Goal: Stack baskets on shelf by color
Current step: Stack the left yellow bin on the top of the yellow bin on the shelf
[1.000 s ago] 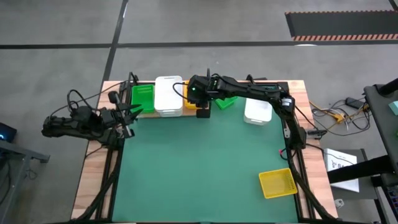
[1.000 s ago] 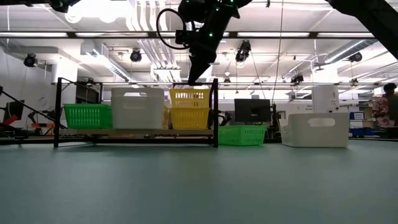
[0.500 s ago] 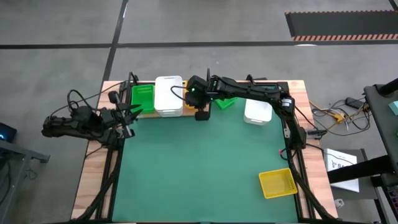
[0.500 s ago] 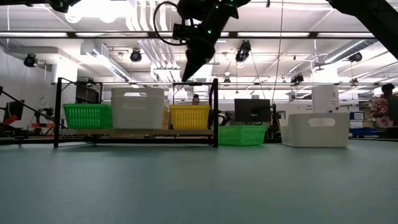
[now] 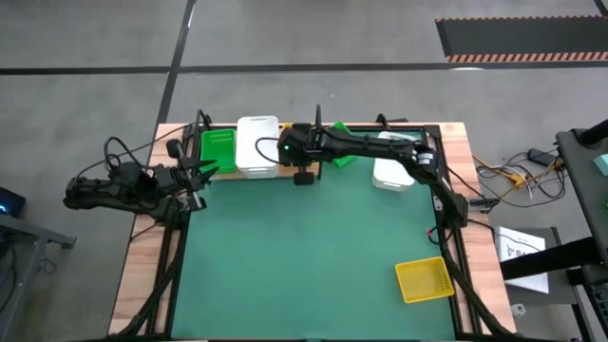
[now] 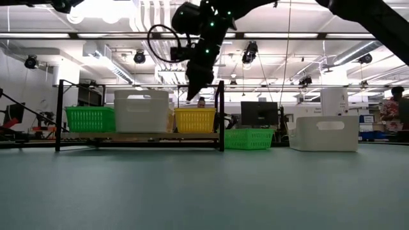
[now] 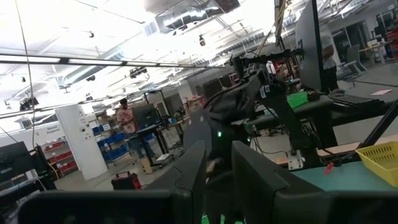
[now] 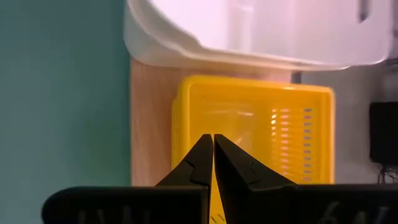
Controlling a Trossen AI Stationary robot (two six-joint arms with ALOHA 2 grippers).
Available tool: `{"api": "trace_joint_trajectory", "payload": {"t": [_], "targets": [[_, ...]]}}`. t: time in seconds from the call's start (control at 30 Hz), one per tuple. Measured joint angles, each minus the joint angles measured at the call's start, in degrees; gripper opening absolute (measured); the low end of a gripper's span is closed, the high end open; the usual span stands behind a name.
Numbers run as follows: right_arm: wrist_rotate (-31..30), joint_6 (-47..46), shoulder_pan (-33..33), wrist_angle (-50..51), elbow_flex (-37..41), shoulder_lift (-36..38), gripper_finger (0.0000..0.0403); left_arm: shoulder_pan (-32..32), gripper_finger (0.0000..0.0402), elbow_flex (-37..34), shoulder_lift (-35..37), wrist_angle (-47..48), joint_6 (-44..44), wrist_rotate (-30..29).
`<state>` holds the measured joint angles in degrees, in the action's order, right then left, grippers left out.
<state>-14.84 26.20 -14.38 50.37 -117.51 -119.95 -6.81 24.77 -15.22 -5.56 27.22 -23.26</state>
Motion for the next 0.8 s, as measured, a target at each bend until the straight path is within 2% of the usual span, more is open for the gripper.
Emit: {"api": "trace_joint_trajectory", "payload": {"t": [0.37, 0.8], "targets": [[0.23, 2.10, -0.78, -1.20, -0.05, -4.14, 0.0008, 0.00, 0.0061, -0.17, 0.00, 0.00, 0.00, 0.02], [2.84, 1.46, 0.89, -0.53, -0.09, -3.30, 0.0008, 0.00, 0.0061, -0.17, 0.00, -0.03, 0.02, 0.00]]}}
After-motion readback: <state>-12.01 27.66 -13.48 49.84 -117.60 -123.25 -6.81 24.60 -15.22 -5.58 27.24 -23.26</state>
